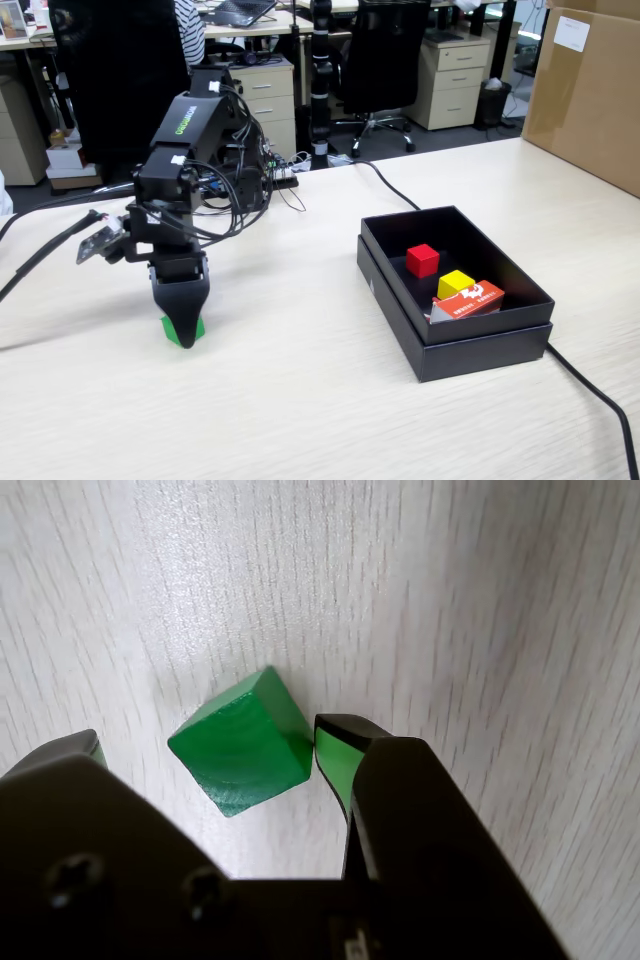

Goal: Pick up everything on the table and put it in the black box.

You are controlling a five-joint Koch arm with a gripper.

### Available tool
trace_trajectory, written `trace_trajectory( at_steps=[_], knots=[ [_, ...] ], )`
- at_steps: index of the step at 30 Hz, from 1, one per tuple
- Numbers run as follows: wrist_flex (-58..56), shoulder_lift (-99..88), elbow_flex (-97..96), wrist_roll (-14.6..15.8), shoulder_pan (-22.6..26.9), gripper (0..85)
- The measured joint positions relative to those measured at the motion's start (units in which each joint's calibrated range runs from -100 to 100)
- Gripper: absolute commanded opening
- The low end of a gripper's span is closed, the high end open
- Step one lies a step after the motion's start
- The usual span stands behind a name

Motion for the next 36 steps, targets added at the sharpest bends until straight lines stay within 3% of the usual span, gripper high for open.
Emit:
trace_trajectory(
  at_steps=[5,15,26,33,36],
  knots=[
    [0.0,1.2,0.1,0.0,0.0,39.6],
    [0.0,1.6,0.1,0.0,-0.2,0.9],
    [-1.2,-4.9,-2.9,1.6,1.3,0.9],
    [-1.3,-23.7,-9.6,4.3,7.4,0.9],
    [-1.3,-30.9,-10.0,6.8,12.1,0.9]
  ],
)
